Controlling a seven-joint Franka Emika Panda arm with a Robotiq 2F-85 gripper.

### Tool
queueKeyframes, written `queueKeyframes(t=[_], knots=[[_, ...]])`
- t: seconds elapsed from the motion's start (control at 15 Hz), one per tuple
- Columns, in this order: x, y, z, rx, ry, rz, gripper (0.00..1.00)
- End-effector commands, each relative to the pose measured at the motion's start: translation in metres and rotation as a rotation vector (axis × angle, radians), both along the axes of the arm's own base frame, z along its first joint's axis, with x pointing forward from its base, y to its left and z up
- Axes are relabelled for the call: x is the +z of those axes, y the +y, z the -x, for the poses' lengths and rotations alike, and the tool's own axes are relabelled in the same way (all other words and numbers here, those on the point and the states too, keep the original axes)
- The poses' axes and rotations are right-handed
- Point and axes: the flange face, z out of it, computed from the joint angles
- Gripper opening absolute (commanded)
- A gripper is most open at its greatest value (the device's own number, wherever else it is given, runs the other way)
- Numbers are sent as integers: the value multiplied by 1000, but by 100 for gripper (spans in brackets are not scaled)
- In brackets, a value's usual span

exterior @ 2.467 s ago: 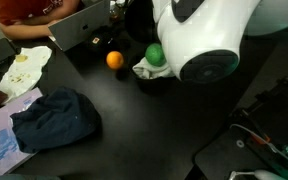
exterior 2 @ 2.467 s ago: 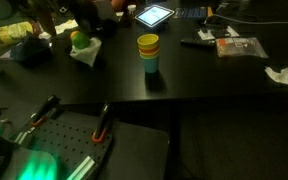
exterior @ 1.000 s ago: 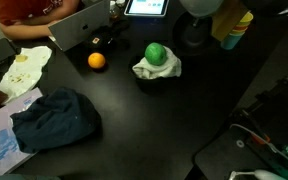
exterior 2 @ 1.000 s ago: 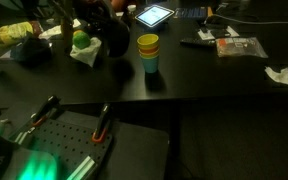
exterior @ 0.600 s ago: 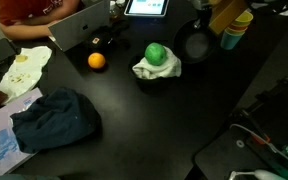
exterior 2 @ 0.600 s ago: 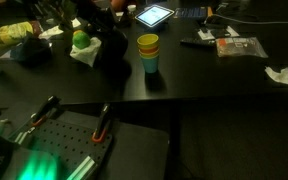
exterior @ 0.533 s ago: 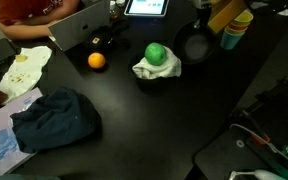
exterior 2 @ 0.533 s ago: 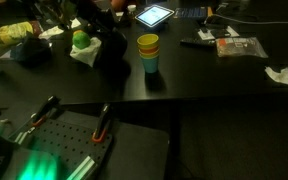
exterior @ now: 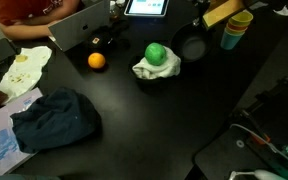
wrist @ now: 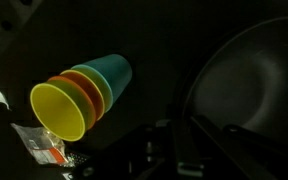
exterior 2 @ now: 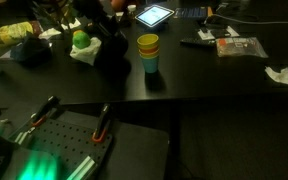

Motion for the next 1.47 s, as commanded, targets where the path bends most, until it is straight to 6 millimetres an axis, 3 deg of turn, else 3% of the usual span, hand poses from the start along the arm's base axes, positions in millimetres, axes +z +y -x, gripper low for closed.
queueKeyframes(t=[0.0, 0.33, 0.67, 1.0, 1.07, 1.2, 1.4], knots=[[-1, -16, -4, -70, -51, -28, 2], [-9, -35, -3, -198, -48, -63, 3], [-9, -36, -4, -363, -18, -171, 3], [-14, -41, -7, -413, -22, -193, 5], [-13, -42, -7, -419, -25, -198, 32], [-14, -43, -7, -429, -22, -199, 39], [-10, -40, -7, -423, -13, -180, 62]])
